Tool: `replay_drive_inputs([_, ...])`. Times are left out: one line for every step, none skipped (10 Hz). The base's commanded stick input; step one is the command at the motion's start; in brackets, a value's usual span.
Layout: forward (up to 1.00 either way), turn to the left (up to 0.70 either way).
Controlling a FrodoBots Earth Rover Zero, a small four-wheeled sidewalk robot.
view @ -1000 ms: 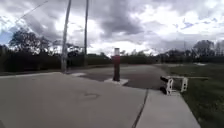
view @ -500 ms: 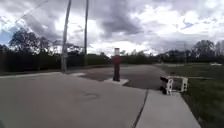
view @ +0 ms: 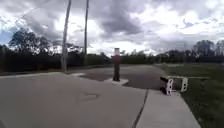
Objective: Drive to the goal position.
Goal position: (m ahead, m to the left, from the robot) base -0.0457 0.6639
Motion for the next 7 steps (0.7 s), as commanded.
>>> replay_drive_inputs([0.34,0.00])
replay_drive_inputs([0.39,0.00])
replay_drive_inputs([0.42,0.00])
replay_drive_inputs([0.43,0.00])
replay_drive_inputs([0.43,0.00])
replay_drive_inputs([0.44,0.00])
replay_drive_inputs([0.45,0.00])
